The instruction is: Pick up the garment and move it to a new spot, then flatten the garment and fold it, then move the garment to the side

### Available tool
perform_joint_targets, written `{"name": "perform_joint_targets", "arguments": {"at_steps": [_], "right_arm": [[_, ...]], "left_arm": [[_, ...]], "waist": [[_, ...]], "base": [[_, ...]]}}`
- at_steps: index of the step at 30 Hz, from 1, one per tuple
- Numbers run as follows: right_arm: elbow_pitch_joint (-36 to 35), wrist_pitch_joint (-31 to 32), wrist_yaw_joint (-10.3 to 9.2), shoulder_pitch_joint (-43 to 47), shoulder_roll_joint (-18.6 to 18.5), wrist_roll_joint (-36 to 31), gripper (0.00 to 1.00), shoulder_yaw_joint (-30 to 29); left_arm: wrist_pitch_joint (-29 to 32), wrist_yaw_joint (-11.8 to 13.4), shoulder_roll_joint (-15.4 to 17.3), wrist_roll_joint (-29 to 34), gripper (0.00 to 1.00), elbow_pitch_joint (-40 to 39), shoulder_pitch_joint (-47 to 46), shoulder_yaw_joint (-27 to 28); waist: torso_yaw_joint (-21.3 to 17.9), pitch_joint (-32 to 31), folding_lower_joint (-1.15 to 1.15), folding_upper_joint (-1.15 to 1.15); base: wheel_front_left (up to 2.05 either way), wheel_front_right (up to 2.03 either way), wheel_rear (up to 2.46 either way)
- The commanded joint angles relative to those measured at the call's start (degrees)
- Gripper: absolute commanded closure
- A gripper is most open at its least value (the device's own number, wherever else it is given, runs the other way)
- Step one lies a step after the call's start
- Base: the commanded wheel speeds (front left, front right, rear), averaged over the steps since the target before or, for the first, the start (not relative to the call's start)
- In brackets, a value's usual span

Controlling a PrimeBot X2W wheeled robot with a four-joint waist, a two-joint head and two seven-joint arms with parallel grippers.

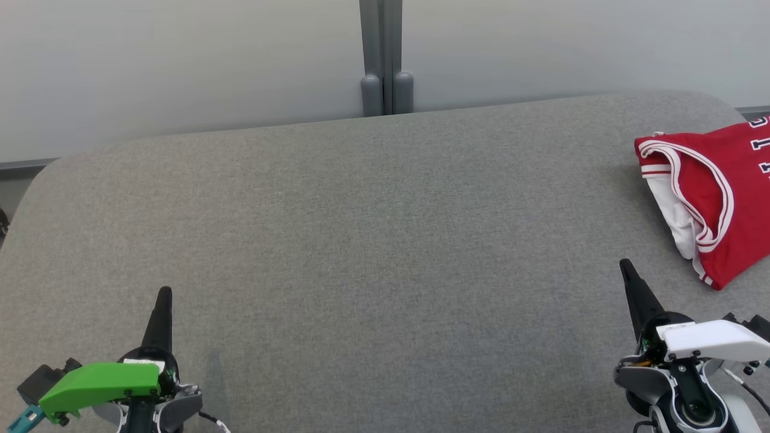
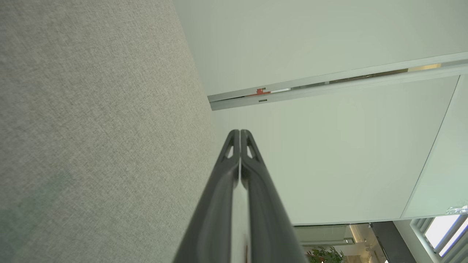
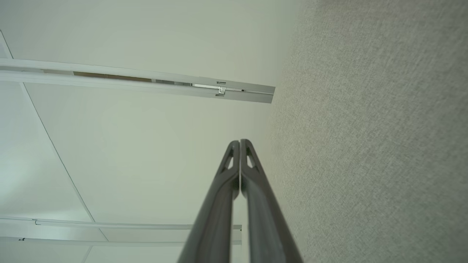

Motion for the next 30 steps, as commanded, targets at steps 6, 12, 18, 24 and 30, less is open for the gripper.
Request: {"name": "perform_joint_targets", "arguments": {"at_steps": [6,12,18,24,30], "right_arm": [[0.73,0.66,0.03,-1.3,0.15,3.67,1.0,-0.44],[1.26,1.04,0.02,-1.82,0.25,5.97,1.0,-0.66],[1.77,1.49,0.02,-2.12,0.36,8.2,1.0,-0.91],[1.95,1.6,0.02,-2.08,0.44,8.88,1.0,-1.07],[1.95,1.69,0.02,-2.09,0.52,8.73,1.0,-1.18]], "left_arm": [[1.01,-0.63,-0.02,-3.8,1.0,-0.3,-1.46,0.73],[1.63,-0.84,-0.12,-6.1,1.0,-0.25,-1.64,1.11],[2.17,-1.06,-0.21,-8.48,1.0,-0.24,-1.88,1.45],[2.44,-1.14,-0.23,-9.21,1.0,-0.2,-1.84,1.53],[2.44,-1.13,-0.22,-9.21,1.0,-0.2,-1.84,1.52]], "waist": [[0.0,-0.04,0.0,0.0],[0.0,-0.08,0.0,0.0],[0.0,-0.12,0.0,0.0],[0.0,-0.13,0.0,0.0],[0.0,-0.13,0.0,0.0]], "base": [[0.0,0.0,0.0],[0.0,0.0,0.0],[0.0,0.0,0.0],[0.0,0.0,0.0],[0.0,0.0,0.0]]}}
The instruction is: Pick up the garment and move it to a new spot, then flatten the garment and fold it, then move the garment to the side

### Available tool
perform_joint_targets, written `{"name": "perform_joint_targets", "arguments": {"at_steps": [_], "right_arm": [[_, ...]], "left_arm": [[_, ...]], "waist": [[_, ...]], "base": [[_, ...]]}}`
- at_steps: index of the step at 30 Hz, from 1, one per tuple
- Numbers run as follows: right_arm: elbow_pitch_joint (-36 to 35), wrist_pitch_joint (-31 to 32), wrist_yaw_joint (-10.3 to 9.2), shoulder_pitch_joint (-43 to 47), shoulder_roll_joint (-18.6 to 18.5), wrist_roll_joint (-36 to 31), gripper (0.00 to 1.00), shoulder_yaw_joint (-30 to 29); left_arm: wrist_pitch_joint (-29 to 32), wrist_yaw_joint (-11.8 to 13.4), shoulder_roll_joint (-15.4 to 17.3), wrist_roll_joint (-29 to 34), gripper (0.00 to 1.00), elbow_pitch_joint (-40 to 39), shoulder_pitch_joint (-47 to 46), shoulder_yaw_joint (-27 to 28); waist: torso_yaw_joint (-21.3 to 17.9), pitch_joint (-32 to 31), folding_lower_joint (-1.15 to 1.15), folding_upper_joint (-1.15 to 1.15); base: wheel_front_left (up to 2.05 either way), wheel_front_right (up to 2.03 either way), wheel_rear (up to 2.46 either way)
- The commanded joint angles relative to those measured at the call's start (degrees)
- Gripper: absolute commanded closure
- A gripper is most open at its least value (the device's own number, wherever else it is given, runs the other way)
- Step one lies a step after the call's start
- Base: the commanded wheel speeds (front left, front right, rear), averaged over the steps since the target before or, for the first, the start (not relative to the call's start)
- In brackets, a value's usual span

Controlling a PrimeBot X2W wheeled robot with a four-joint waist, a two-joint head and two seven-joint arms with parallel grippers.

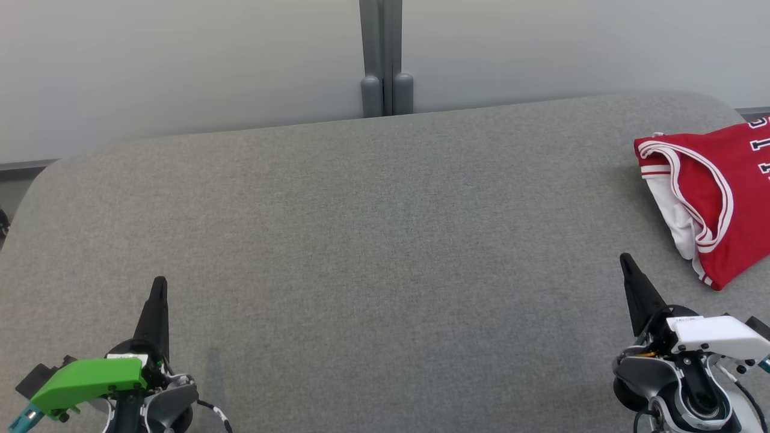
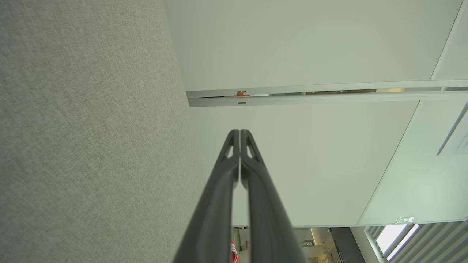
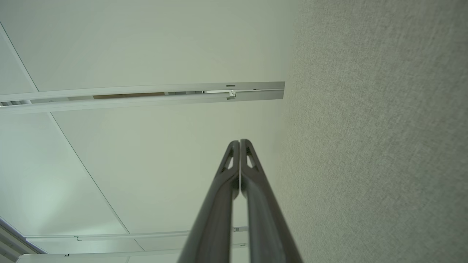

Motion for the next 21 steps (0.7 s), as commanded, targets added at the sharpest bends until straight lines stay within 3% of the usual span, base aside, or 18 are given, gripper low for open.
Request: {"name": "perform_joint_targets", "arguments": {"at_steps": [1,21], "right_arm": [[0.07,0.2,0.02,-0.36,0.14,-0.02,1.0,-0.23],[0.1,0.41,0.02,-0.39,0.3,-0.31,1.0,-0.5]], "left_arm": [[0.21,-0.28,0.05,-0.21,1.0,-0.13,-0.69,0.17],[0.2,-0.28,0.07,-0.22,1.0,-0.14,-0.69,0.16]], "waist": [[0.0,0.0,0.0,0.0],[0.0,0.0,0.0,0.0]], "base": [[0.0,0.0,0.0],[0.0,0.0,0.0]]}}
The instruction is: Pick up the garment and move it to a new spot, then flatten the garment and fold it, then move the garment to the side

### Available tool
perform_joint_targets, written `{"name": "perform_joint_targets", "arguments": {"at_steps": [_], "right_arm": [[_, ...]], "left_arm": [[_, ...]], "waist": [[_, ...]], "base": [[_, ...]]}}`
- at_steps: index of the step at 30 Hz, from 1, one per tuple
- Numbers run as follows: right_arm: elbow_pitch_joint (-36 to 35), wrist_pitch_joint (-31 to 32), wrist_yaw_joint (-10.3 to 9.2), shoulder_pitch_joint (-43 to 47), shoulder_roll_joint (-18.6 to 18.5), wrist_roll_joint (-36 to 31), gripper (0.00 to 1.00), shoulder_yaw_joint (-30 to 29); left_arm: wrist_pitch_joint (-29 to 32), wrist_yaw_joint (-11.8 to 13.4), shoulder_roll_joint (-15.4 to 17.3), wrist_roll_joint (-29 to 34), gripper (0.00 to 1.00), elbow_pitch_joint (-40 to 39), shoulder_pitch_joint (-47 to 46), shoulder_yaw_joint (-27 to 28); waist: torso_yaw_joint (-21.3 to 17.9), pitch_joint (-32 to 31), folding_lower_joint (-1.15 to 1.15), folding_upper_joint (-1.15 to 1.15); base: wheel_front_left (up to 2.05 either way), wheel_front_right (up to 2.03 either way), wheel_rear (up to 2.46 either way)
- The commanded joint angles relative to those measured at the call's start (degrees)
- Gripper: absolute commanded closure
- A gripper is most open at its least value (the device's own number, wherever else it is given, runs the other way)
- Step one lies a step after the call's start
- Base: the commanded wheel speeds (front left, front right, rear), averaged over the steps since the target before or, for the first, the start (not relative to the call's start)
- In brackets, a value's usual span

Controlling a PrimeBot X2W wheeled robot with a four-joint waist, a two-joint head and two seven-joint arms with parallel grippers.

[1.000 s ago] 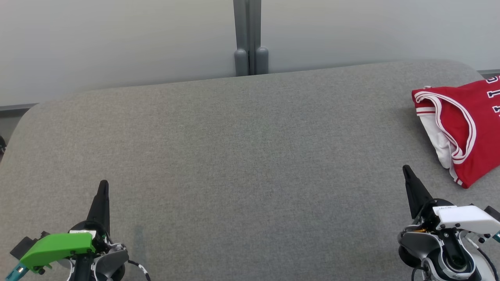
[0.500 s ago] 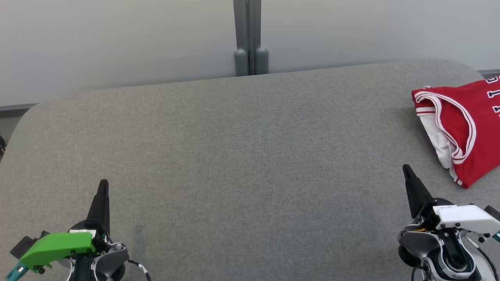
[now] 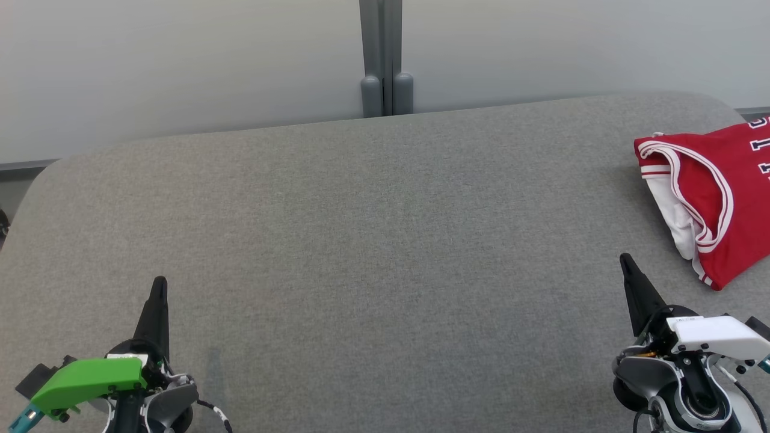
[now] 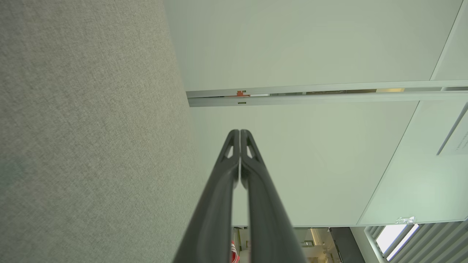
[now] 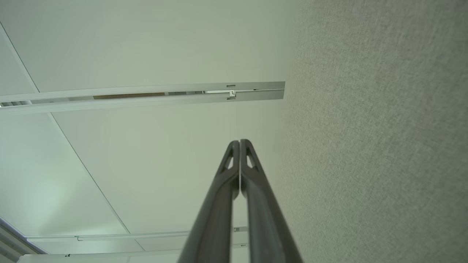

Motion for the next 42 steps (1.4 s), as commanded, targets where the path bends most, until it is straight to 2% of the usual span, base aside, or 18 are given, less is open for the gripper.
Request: {"name": "perform_joint_targets", "arguments": {"at_steps": [1,42], "right_arm": [[0.09,0.18,0.02,-0.37,0.02,-0.15,1.0,-0.18],[0.1,0.57,0.02,-0.43,0.31,-0.64,1.0,-0.56]], "left_arm": [[0.2,-0.28,0.09,-0.22,1.0,-0.14,-0.68,0.16],[0.18,-0.29,0.09,-0.22,1.0,-0.15,-0.67,0.14]], "waist": [[0.0,0.0,0.0,0.0],[0.0,0.0,0.0,0.0]], "base": [[0.0,0.0,0.0],[0.0,0.0,0.0]]}}
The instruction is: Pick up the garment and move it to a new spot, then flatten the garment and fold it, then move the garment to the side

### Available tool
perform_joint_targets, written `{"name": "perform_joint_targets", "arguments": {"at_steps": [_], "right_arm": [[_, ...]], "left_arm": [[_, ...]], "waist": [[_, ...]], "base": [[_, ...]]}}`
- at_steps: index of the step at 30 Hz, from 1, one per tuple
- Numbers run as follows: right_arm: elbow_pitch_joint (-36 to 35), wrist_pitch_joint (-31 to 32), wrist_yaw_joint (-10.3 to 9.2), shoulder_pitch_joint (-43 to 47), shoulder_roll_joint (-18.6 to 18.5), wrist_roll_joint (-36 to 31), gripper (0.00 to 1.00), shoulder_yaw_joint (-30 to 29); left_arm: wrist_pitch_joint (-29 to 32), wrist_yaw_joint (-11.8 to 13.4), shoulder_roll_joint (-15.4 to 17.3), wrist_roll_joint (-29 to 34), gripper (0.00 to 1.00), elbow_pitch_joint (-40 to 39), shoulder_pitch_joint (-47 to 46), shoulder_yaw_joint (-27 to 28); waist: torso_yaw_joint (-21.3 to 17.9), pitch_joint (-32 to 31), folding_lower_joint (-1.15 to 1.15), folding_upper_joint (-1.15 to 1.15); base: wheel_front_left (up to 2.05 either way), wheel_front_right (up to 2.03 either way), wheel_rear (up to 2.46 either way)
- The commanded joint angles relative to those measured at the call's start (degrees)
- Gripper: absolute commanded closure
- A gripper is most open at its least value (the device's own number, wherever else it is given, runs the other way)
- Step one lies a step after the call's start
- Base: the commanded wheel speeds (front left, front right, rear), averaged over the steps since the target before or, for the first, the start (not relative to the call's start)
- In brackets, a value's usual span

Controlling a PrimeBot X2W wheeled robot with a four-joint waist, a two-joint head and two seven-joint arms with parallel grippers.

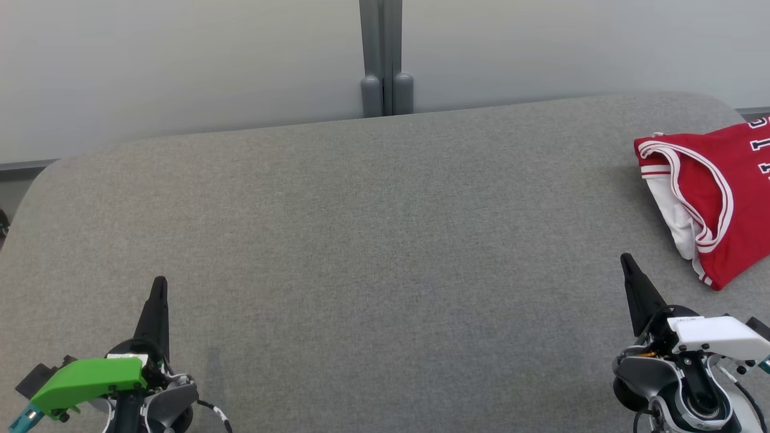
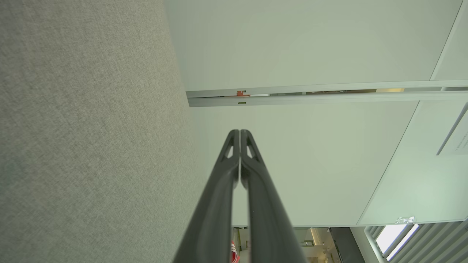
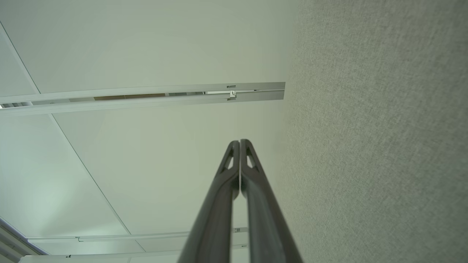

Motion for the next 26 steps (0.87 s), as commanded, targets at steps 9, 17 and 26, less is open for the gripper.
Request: {"name": "perform_joint_targets", "arguments": {"at_steps": [9,17,26], "right_arm": [[0.07,0.35,0.02,-0.42,0.05,-0.44,1.0,-0.16],[0.08,0.42,0.02,-0.43,0.05,-0.51,1.0,-0.22],[0.07,0.39,0.02,-0.44,0.08,-0.52,1.0,-0.26]], "left_arm": [[0.18,-0.29,0.09,-0.21,1.0,-0.14,-0.67,0.14],[0.18,-0.29,0.09,-0.21,1.0,-0.15,-0.67,0.14],[0.18,-0.29,0.09,-0.21,1.0,-0.15,-0.67,0.13]], "waist": [[0.0,0.0,0.0,0.0],[0.0,0.0,0.0,0.0],[0.0,0.0,0.0,0.0]], "base": [[0.0,0.0,0.0],[0.0,0.0,0.0],[0.0,0.0,0.0]]}}
